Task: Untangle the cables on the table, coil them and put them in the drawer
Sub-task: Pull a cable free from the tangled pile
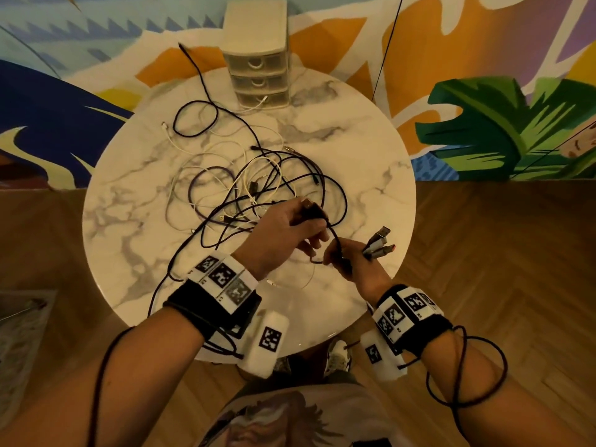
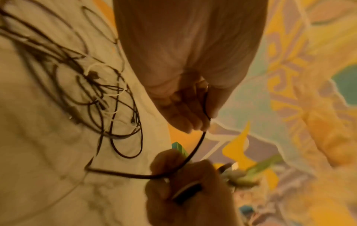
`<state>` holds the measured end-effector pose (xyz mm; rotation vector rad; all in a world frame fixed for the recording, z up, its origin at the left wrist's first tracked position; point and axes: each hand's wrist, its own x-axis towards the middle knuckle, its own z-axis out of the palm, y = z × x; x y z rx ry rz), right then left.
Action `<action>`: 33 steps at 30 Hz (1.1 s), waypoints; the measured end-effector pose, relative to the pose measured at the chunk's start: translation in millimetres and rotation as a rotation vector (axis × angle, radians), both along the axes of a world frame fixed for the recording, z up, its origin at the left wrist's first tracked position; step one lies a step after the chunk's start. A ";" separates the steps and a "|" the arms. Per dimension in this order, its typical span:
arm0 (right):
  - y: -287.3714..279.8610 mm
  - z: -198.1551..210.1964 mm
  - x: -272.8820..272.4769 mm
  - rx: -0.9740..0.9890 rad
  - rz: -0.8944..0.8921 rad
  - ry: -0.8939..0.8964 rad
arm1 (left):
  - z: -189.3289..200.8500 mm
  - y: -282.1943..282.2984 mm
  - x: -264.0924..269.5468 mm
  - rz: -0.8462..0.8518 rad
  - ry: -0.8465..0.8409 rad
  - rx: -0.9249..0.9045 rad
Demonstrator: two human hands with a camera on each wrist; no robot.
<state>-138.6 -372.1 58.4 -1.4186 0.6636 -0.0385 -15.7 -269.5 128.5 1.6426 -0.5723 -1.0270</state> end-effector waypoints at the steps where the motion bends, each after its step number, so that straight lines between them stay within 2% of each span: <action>1: -1.8 4.0 -0.6 0.002 0.007 -0.004 | -2.4 -4.3 -1.7 -0.025 -0.098 0.041; 4: -6.3 15.7 -3.6 -0.027 0.047 -0.020 | -8.3 -14.5 -7.7 -0.247 -0.540 0.171; 6: -8.7 21.0 -4.2 -0.059 0.045 0.001 | -8.9 -19.8 -12.6 -0.336 -0.697 0.141; 9: -9.2 29.3 -2.4 -0.134 0.077 0.020 | -5.8 -25.1 -16.8 -0.367 -0.773 0.049; 12: -8.7 36.0 0.5 -0.062 0.054 0.013 | -4.4 -28.7 -19.1 -0.427 -0.833 -0.013; 17: -9.8 35.5 -0.8 -0.007 0.057 -0.043 | -3.3 -27.9 -17.2 -0.452 -0.887 -0.008; 23: -9.8 32.8 1.7 0.111 -0.058 -0.050 | -2.3 -27.7 -12.2 -0.530 -0.900 -0.029; 25: -12.5 30.7 3.2 0.064 -0.122 -0.092 | -5.1 -26.2 -11.6 -0.446 -0.937 -0.049; 27: -17.0 29.0 5.4 -0.067 -0.203 -0.136 | -13.7 -22.1 -12.1 -0.298 -0.793 -0.019; 29: -24.0 28.9 5.5 -0.107 -0.310 -0.176 | -31.9 -17.8 -13.6 -0.282 -0.505 0.121; 31: -30.2 30.3 4.9 0.002 -0.433 -0.205 | -65.9 -6.7 -20.9 -0.420 -0.339 0.299; 33: -32.4 31.9 4.0 0.231 -0.483 -0.267 | -103.4 12.9 -28.9 -0.431 -0.347 0.383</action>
